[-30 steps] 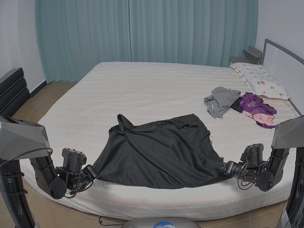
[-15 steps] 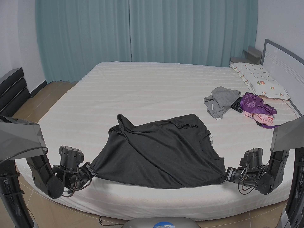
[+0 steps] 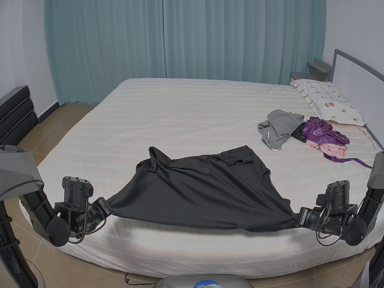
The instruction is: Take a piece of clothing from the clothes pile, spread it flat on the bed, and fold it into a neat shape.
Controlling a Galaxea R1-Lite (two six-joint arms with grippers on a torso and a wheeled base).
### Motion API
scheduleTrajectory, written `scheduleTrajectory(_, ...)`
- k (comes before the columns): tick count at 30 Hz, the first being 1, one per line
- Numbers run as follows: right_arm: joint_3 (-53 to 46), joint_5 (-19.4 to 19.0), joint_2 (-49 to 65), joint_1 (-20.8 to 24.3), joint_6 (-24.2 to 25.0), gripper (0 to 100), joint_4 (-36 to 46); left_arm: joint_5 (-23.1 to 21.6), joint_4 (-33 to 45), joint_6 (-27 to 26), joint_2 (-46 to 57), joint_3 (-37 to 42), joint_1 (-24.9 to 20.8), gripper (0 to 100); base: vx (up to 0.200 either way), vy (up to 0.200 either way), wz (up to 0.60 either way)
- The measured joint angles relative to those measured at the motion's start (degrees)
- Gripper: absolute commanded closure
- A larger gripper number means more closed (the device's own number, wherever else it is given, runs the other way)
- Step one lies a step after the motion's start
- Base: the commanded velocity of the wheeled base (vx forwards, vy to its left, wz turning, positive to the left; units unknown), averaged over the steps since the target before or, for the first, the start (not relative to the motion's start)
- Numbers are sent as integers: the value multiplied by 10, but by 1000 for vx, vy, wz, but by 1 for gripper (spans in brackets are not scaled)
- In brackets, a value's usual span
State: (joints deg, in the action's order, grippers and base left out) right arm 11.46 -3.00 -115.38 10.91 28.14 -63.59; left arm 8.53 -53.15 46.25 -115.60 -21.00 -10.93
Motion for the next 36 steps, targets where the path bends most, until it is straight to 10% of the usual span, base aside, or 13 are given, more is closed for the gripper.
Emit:
scheduleTrajectory(19,143,-42,-43,-15,6,100,37,-4,11,30,-7,-41,19,100,0,0,0)
scheduleTrajectory(20,162,-43,-61,-16,10,0,38,-5,10,33,-15,-45,19,100,0,0,0)
scheduleTrajectory(36,228,-98,-155,-31,45,0,37,-12,3,94,-98,-92,17,100,0,0,0)
